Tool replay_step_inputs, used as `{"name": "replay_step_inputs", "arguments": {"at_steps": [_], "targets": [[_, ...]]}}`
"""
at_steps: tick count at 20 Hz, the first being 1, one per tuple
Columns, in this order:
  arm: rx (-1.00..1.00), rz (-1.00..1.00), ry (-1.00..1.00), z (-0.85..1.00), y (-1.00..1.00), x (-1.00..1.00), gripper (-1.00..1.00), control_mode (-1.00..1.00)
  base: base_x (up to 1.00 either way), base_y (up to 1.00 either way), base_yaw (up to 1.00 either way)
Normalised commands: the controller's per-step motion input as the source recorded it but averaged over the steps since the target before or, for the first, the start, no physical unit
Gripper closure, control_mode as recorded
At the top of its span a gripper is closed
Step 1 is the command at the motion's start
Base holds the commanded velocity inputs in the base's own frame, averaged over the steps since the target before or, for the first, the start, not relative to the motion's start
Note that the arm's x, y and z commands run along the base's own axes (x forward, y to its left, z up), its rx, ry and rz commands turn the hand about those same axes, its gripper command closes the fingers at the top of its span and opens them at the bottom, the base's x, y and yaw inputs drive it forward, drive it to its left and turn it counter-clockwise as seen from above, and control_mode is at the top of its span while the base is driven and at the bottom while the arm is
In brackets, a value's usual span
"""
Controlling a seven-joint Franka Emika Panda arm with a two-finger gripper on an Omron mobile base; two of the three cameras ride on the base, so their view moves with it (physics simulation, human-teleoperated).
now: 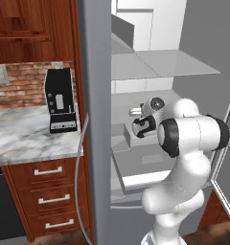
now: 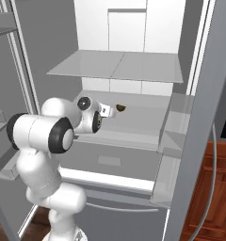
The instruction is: Pick the kiwi and mango from the fridge and place them on the plate next to the blender to make a fruit smoothie.
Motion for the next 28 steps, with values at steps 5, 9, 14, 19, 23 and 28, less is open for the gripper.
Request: {"name": "replay_step_inputs", "arguments": {"at_steps": [5, 9, 14, 19, 23, 28], "targets": [[-0.02, -0.04, 0.0, 1.0, 0.25, -1.0, 1.0, -1.0, 0.0, 0.0, 0.0], [0.0, -0.12, 0.06, 1.0, 0.24, -1.0, 1.0, -1.0, 0.0, 0.0, 0.0], [0.02, -0.12, 0.03, 1.0, 0.17, -1.0, 1.0, -1.0, 0.0, 0.0, 0.0], [0.18, -0.11, 0.0, 0.97, 0.08, -1.0, 1.0, -1.0, 0.0, 0.0, 0.0], [0.41, -0.11, 0.0, 0.9, 0.05, -1.0, 1.0, -1.0, 0.0, 0.0, 0.0], [0.36, -0.06, 0.0, 0.68, 0.04, -1.0, 1.0, -1.0, 0.0, 0.0, 0.0]]}}
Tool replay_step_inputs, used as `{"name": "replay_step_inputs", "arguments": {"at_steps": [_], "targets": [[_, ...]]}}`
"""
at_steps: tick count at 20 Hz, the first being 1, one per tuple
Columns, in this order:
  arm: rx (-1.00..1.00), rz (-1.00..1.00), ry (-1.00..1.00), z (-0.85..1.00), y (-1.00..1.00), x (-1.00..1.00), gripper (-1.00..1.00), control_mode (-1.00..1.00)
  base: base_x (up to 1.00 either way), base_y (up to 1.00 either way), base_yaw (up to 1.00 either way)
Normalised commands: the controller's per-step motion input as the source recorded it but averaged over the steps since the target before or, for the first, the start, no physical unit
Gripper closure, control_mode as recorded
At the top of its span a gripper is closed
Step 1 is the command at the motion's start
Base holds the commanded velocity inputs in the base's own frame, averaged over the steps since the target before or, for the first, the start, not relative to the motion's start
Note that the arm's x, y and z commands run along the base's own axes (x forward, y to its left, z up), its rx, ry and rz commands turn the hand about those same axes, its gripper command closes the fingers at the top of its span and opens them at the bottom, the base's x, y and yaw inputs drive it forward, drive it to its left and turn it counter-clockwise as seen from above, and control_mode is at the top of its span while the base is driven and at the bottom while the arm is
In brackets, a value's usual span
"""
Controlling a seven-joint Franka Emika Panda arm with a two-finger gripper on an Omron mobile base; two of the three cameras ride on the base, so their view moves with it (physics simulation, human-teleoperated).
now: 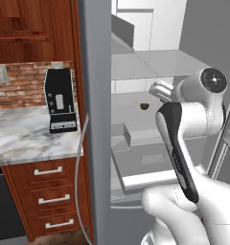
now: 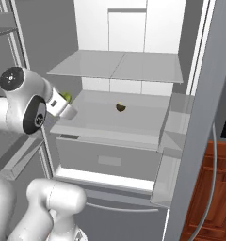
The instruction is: Pick the kiwi and mango from the fridge and place them on the plate next to the blender to make a fruit smoothie.
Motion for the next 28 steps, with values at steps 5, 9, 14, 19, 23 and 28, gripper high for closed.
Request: {"name": "replay_step_inputs", "arguments": {"at_steps": [5, 9, 14, 19, 23, 28], "targets": [[0.09, -0.08, 0.0, 0.32, 0.12, -1.0, 1.0, -1.0, 0.0, 0.0, 0.0], [-0.02, -0.07, 0.03, 0.0, 0.12, -0.67, 1.0, -1.0, 0.0, 0.0, 0.0], [0.0, 0.0, 0.01, 0.0, 0.0, 0.0, 1.0, -1.0, 0.0, 0.0, 0.0], [0.01, 0.0, 0.04, -0.03, 0.08, -0.47, 1.0, 1.0, -0.2, 0.03, 0.0], [0.0, 0.0, 0.0, 0.0, 0.0, 0.0, 1.0, 1.0, -0.96, 0.14, 0.02], [0.0, 0.0, 0.0, 0.0, 0.0, 0.0, 1.0, 1.0, -0.66, 0.23, 0.22]]}}
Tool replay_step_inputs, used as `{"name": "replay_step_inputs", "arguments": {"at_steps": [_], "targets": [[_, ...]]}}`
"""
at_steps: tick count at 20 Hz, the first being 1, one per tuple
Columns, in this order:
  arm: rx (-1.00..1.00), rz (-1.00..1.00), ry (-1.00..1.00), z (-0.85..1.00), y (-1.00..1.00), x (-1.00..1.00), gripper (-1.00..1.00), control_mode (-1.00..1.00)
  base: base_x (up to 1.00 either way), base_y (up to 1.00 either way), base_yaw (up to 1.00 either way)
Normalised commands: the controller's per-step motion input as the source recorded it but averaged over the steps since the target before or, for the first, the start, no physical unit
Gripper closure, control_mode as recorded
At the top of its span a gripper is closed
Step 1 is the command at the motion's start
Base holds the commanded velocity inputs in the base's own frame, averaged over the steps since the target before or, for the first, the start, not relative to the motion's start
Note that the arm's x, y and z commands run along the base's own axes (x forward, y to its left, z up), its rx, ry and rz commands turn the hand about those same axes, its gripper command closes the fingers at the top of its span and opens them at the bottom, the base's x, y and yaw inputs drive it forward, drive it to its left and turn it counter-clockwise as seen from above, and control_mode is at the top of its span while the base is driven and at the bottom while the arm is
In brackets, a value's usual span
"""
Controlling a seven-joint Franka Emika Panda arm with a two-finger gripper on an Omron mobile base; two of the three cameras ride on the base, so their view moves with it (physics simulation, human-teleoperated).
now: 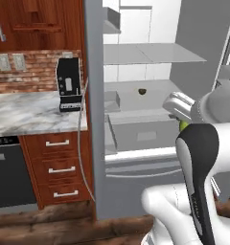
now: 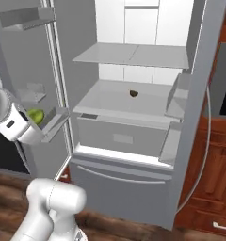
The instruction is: Pick the kiwi and mango from the fridge and place them on the plate next to the blender to make a fruit smoothie.
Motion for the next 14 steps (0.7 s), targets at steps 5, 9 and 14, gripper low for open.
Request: {"name": "replay_step_inputs", "arguments": {"at_steps": [5, 9, 14], "targets": [[0.0, 0.0, 0.0, 0.0, 0.0, 0.0, 1.0, 1.0, -0.54, 0.15, 0.44], [0.0, 0.0, 0.0, 0.0, 0.0, 0.0, 1.0, 1.0, -0.39, 0.18, 0.55], [0.0, 0.0, 0.0, 0.0, 0.0, 0.0, 1.0, 1.0, -0.21, 0.24, 0.74]]}}
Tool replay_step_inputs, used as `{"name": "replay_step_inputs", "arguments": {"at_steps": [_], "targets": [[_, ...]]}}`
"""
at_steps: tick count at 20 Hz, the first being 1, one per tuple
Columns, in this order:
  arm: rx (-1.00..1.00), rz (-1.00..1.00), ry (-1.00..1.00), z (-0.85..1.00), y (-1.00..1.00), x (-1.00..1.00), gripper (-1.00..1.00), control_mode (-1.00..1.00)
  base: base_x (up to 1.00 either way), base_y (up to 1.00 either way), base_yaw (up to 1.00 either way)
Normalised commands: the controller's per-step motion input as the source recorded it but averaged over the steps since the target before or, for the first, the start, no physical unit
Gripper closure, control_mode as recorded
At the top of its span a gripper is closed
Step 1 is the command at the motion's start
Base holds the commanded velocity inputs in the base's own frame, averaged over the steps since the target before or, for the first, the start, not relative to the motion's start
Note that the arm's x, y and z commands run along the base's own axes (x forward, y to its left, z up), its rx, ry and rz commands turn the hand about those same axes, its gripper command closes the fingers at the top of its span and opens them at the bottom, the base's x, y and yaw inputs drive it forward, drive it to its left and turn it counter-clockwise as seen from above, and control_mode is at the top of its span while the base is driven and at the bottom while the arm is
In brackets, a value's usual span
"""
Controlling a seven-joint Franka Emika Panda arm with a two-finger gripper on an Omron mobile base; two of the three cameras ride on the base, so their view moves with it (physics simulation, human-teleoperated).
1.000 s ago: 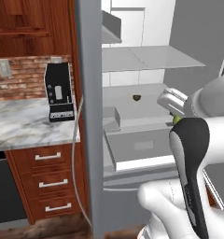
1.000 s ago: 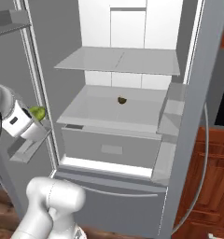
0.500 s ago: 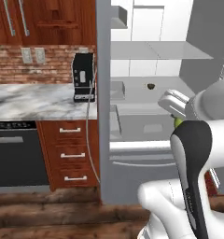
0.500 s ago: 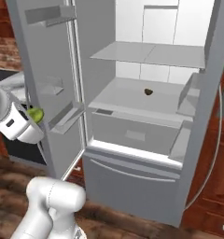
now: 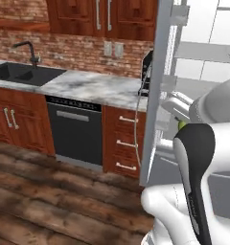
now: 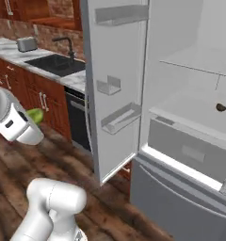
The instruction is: Pick the kiwi and mango from the fridge and place them on the plate next to the blender to make a fruit smoothie.
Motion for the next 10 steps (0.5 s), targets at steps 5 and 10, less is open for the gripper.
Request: {"name": "replay_step_inputs", "arguments": {"at_steps": [5, 10], "targets": [[0.0, 0.0, 0.0, 0.0, 0.0, 0.0, 1.0, 1.0, -0.02, 0.16, 0.89], [0.0, 0.0, 0.0, 0.0, 0.0, 0.0, 1.0, 1.0, 0.0, 0.1, 0.93]]}}
